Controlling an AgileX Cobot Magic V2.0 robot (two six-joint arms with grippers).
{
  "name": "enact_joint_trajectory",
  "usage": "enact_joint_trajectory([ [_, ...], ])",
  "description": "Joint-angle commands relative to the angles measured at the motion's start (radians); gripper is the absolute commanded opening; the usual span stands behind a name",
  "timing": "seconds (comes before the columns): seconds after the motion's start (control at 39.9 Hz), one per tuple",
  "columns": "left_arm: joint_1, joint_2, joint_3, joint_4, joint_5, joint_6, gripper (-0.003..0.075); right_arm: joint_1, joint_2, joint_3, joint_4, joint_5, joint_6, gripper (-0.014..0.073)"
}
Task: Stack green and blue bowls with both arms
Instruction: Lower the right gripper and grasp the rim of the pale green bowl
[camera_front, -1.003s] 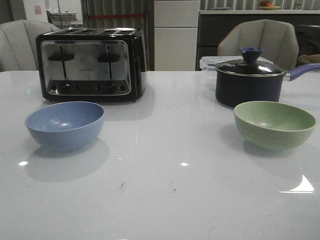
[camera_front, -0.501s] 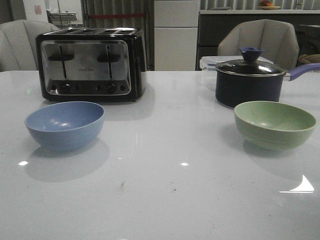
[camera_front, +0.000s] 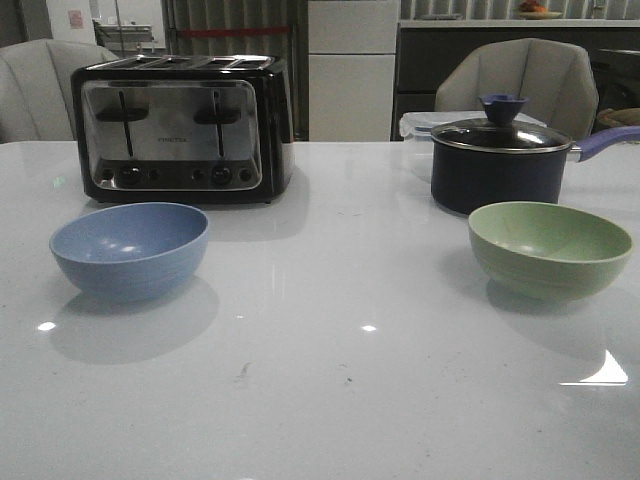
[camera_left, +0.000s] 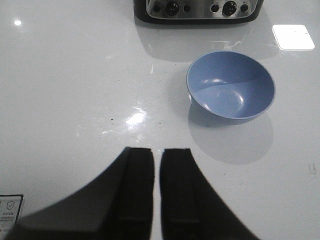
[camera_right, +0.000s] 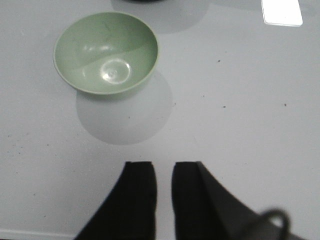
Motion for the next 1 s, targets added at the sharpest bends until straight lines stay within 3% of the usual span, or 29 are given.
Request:
enact_joint_trajectory([
  [0.0, -0.009, 0.006, -0.035, -0.005, -0.081, 0.020, 0.0400, -0.006, 0.055, -0.029, -0.005, -0.067, -0.006, 0.0484],
  [0.05, -0.009, 0.006, -0.035, -0.005, -0.086, 0.020, 0.0488, -0.006, 0.098, -0.031, -0.005, -0.083, -0.006, 0.0528],
  [0.1, -0.009, 0.006, -0.035, -0.005, -0.088, 0.020, 0.0527, -0.006, 0.139, -0.033, -0.004, -0.104, 0.000, 0.0540],
  [0.6, -0.009, 0.006, -0.035, -0.005, -0.088, 0.020, 0.0527, -0.026, 0.704, -0.428, 0.091, -0.055, 0.007, 0.0540],
  [0.78, -0.009, 0.006, -0.035, -0.005, -0.088, 0.020, 0.0527, -0.062, 0.874, -0.569, 0.131, 0.035, -0.054, 0.0540],
  [0.98, -0.009, 0.006, -0.035, -0.005, -0.088, 0.020, 0.0527, -0.063, 1.016, -0.671, 0.207, 0.043, -0.112, 0.0540],
])
